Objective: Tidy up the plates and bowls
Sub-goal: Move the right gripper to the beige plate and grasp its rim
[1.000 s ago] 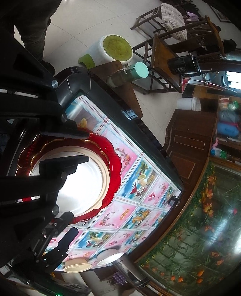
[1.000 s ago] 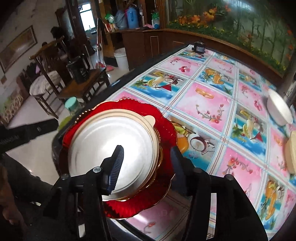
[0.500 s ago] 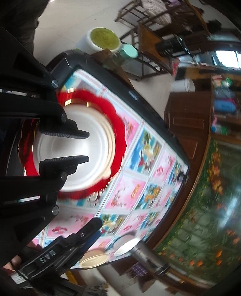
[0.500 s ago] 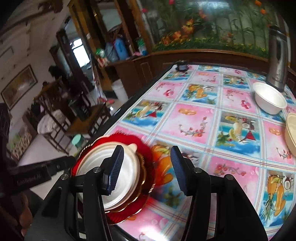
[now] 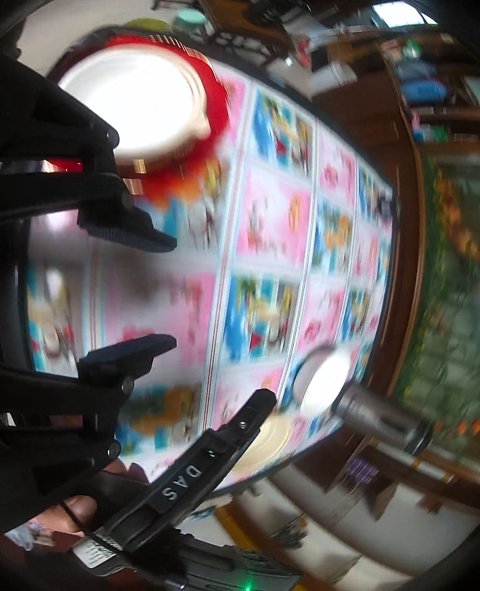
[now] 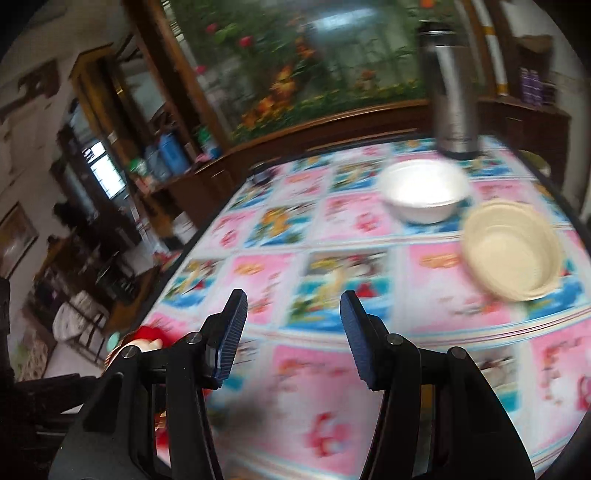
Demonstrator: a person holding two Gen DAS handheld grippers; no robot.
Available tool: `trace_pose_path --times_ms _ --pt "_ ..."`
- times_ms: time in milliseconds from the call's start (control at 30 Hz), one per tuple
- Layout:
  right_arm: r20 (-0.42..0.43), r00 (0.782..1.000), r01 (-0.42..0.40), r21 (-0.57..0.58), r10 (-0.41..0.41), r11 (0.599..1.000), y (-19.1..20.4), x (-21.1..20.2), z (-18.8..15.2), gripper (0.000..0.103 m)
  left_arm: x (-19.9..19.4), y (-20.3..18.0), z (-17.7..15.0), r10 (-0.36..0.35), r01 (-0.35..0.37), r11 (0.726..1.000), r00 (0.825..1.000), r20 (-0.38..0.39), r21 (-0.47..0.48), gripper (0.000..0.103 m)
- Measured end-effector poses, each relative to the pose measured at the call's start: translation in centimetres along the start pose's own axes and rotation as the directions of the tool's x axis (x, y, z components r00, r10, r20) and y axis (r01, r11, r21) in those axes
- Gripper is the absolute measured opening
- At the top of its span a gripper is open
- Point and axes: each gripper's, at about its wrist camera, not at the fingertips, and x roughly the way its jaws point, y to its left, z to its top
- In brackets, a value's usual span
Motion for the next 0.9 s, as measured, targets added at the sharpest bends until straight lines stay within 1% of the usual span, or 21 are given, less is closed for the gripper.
trace_pose_path --times_ms 100,167,233,333,400,433,467,533,567,700,767,867,900 --pt "0.046 0.996 0.069 0.055 -0.072 0.996 -4.9 -1.7 1.5 0.053 2.0 -3.3 1.1 -0.045 0.047 0.998 0.998 -0.053 0.044 0.05" --pt "0.072 0.989 0.119 0.089 -0.126 0.989 -8.3 -3.1 2.5 0.053 3.3 -5.3 1.9 -0.079 0.085 0.994 0.993 -0.088 0.062 0.05" --pt "0.09 0.981 0.16 0.131 -0.172 0.978 -11.7 -4.4 3.4 0.053 4.6 -7.2 2.8 -0.092 0.101 0.992 0.989 -0.113 0.08 0.05" --pt "0.118 0.968 0.194 0.214 -0.222 0.957 -17.2 -6.6 5.0 0.053 6.8 -9.7 4.8 -0.103 0.116 0.989 0.985 -0.137 0.089 0.05" --pt "0.107 0.965 0.208 0.235 -0.238 0.949 -19.5 -7.3 5.7 0.053 8.2 -11.0 6.5 -0.117 0.128 0.989 0.984 -0.138 0.08 0.05" --pt "0.087 0.97 0.2 0.25 -0.228 0.947 -20.7 -7.1 6.1 0.053 8.9 -11.5 7.1 -0.115 0.127 0.989 0.983 -0.141 0.076 0.05" --pt "0.063 0.979 0.167 0.286 -0.193 0.943 -22.3 -6.7 6.5 0.053 9.9 -12.1 7.9 -0.112 0.122 0.99 0.983 -0.145 0.069 0.05" --pt "0.031 0.99 0.117 0.333 -0.135 0.935 -24.1 -5.8 6.7 0.053 11.6 -12.6 9.1 -0.103 0.112 0.993 0.981 -0.163 0.045 0.05" --pt "0.01 0.993 0.106 0.355 -0.117 0.929 -24.9 -5.1 6.8 0.053 12.3 -12.7 9.6 -0.103 0.11 0.993 0.98 -0.17 0.037 0.05" --pt "-0.045 0.993 0.115 0.39 -0.106 0.913 -26.1 -2.8 6.1 0.053 14.6 -13.2 11.1 -0.092 0.092 0.996 0.981 -0.169 -0.004 0.05" --pt "-0.071 0.994 0.107 0.401 -0.086 0.91 -26.6 -1.6 5.6 0.053 15.4 -13.3 11.5 -0.091 0.09 0.996 0.981 -0.174 -0.011 0.05" --pt "-0.087 0.993 0.111 0.414 -0.083 0.904 -27.1 -0.8 5.0 0.053 16.6 -14.0 11.8 -0.102 0.102 0.995 0.975 -0.196 -0.008 0.05" --pt "-0.085 0.994 0.101 0.424 -0.072 0.9 -27.4 -0.6 4.9 0.053 16.8 -14.1 12.0 -0.107 0.107 0.994 0.975 -0.195 -0.01 0.05"
